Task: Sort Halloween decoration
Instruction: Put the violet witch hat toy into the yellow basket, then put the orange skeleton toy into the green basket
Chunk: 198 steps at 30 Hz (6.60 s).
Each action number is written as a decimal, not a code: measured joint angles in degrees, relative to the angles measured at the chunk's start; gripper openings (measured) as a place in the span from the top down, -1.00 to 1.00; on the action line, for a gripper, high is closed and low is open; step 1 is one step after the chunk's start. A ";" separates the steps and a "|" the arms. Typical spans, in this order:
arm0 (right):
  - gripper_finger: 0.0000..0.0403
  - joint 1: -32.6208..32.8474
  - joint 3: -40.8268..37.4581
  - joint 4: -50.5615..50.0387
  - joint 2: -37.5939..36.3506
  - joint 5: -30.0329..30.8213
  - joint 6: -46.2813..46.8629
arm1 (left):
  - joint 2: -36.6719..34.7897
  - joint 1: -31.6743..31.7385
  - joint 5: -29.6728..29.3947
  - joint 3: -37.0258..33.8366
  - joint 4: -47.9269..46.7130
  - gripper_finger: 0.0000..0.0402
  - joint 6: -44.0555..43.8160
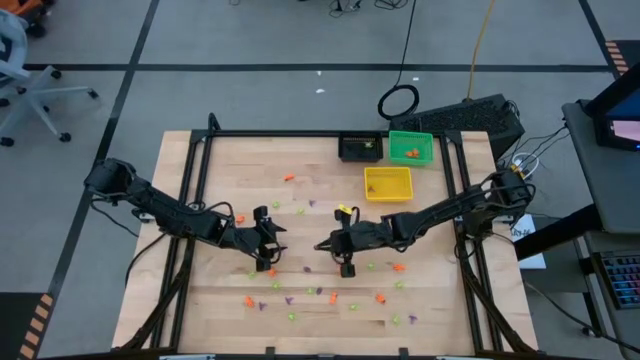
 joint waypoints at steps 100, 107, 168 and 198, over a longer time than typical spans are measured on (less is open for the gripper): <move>0.98 -0.52 -8.41 24.62 0.04 4.01 -40.74 | 0.00 -2.51 -1.16 0.70 7.33 -0.21 -4.07; 0.98 1.96 -8.39 24.36 0.04 9.76 -27.53 | 0.00 -2.51 -1.16 0.70 7.33 -0.21 -4.32; 0.98 -34.50 -8.39 -51.30 -18.49 5.47 12.33 | 0.02 6.98 -5.85 0.68 8.79 -0.21 -0.45; 0.29 -27.81 -8.41 -52.10 -32.86 10.10 16.78 | 0.02 0.09 -4.24 0.68 12.76 -0.21 -15.04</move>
